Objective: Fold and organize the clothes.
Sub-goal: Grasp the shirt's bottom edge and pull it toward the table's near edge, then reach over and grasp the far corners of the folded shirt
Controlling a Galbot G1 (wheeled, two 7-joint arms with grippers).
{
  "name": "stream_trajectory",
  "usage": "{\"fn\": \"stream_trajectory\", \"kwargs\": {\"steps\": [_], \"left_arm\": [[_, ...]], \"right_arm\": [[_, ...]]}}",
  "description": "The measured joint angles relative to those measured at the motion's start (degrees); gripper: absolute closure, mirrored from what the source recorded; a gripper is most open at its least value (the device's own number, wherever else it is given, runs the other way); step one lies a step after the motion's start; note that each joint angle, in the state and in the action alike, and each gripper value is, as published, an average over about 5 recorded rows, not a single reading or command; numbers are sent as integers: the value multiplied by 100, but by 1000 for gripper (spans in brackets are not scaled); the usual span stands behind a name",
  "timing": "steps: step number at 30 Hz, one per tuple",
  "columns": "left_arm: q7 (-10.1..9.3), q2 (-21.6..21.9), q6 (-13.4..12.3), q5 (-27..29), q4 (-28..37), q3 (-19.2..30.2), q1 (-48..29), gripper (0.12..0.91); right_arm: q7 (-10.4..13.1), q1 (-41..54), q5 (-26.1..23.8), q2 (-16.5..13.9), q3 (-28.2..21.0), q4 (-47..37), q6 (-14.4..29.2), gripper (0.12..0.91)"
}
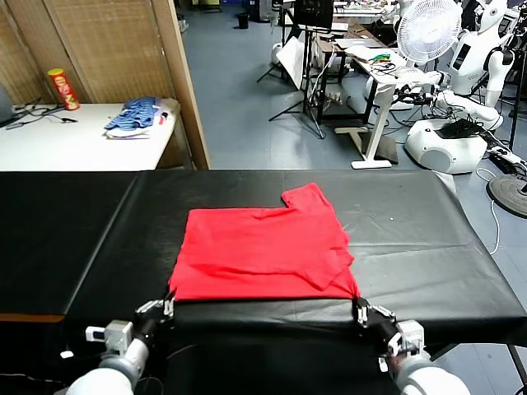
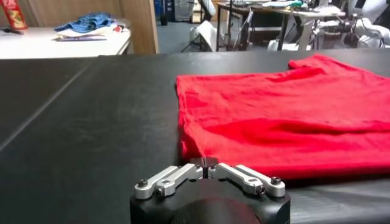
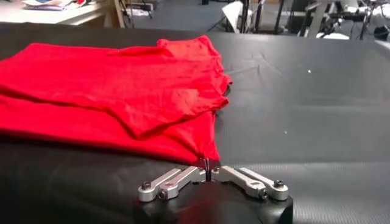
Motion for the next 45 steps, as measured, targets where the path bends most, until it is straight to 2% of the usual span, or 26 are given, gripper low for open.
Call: {"fn": "stream_trajectory", "kwargs": {"steps": [4,6,8,11,14,16,23,28,33,39,45], "left_arm": [[2,-26,238,44,-249,-122,188,542],[-11,-39,391,20,-415,-201,294,458],[-37,-28,625,-111,-608,-291,364,351],[-24,57,1117,-584,-859,-435,270,249],[47,220,1547,-1221,-877,-486,-171,234],[60,339,1687,-1558,-713,-428,-650,233],[5,493,1745,-1931,595,131,-2658,232],[-22,402,1745,-1881,1718,696,-3884,232],[-5,208,1744,-1659,2751,1193,-4829,232],[75,-21,1742,-1595,3782,1513,-5448,232],[157,-141,1741,-1528,4414,1610,-5747,247]], "right_arm": [[13,-89,155,-63,190,418,-242,334],[-15,-5,315,-126,291,540,-235,265],[-33,212,439,-213,354,540,-160,239],[6,836,519,-365,319,261,-77,229],[60,1683,585,-507,127,-276,-66,227],[98,2300,638,-580,-80,-705,-36,227],[231,4333,825,-545,-1010,-2529,249,227],[276,5462,884,-294,-1607,-3832,99,227],[213,6357,717,145,-2010,-5044,-198,227],[-137,6992,562,580,-2296,-6055,-115,227],[-246,7236,555,813,-2328,-6652,-89,234]]}}
